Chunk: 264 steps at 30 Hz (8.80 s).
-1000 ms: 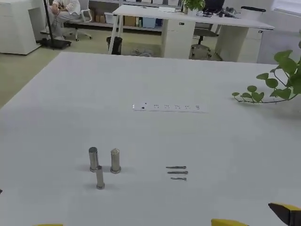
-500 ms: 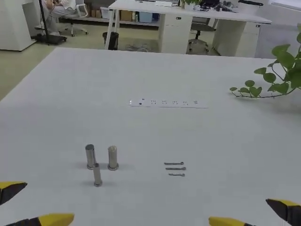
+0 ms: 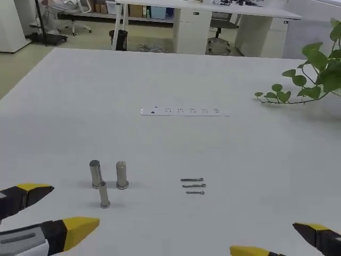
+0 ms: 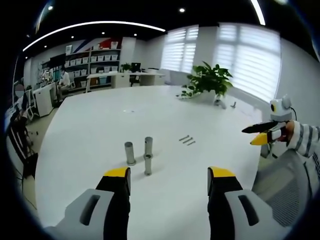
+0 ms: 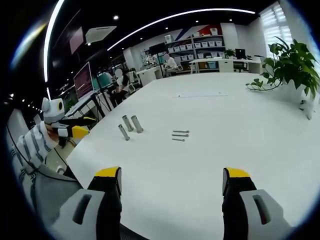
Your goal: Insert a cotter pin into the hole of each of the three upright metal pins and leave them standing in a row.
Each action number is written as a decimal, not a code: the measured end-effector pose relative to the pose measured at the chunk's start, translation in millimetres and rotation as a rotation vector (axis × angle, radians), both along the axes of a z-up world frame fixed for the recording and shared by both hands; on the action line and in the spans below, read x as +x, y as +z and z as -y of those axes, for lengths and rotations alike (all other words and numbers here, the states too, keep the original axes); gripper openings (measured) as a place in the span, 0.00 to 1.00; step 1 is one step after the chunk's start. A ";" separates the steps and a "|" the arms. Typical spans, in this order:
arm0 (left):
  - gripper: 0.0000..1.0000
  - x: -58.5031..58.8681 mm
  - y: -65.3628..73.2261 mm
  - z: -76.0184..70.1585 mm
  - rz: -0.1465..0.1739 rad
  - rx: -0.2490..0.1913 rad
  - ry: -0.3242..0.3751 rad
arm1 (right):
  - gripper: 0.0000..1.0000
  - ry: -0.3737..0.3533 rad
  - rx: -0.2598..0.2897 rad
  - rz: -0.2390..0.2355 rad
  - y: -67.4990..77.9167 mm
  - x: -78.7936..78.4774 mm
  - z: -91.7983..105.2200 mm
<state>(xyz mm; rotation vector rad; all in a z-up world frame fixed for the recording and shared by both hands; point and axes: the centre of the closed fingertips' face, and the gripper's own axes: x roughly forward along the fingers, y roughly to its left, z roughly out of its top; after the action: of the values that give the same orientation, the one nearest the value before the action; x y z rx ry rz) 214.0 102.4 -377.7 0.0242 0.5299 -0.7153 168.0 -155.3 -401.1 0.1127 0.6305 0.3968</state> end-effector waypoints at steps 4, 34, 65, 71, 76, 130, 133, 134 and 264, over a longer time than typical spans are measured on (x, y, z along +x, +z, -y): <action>0.56 4.3 -5.3 6.3 -0.007 0.010 -0.021 | 0.81 -0.003 0.007 -0.003 -1.4 -0.5 -0.9; 0.38 59.8 -30.4 27.6 -0.012 0.070 -0.045 | 0.82 0.023 0.034 -0.001 0.7 -2.6 -11.4; 0.15 80.9 -75.9 22.8 -0.076 0.134 0.006 | 0.81 0.019 0.010 -0.018 -2.8 -5.7 -4.4; 0.06 81.9 -80.8 20.3 -0.053 0.169 0.006 | 0.81 0.022 0.012 -0.020 -3.2 -5.6 -5.2; 0.06 81.7 -81.4 19.9 -0.047 0.158 0.013 | 0.81 0.022 0.013 -0.021 -2.9 -5.6 -4.7; 0.05 11.9 -73.6 25.4 -0.010 0.142 0.197 | 0.80 0.103 0.023 -0.014 -3.1 -4.3 -24.9; 0.05 9.1 -74.1 28.7 -0.001 0.160 0.185 | 0.80 0.107 0.020 -0.017 -4.1 -4.4 -25.6; 0.05 8.6 -74.3 29.2 -0.001 0.158 0.185 | 0.80 0.107 0.020 -0.017 -4.0 -4.4 -26.1; 0.94 -46.5 -20.1 -13.7 -0.034 -0.011 0.046 | 0.50 0.615 -0.371 -0.092 -9.3 92.2 -16.5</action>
<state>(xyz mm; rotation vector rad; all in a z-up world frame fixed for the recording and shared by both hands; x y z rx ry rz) 167.5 116.1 -397.8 -0.0106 0.5570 -0.6746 260.2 -138.8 -410.5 -0.4300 0.8155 0.8611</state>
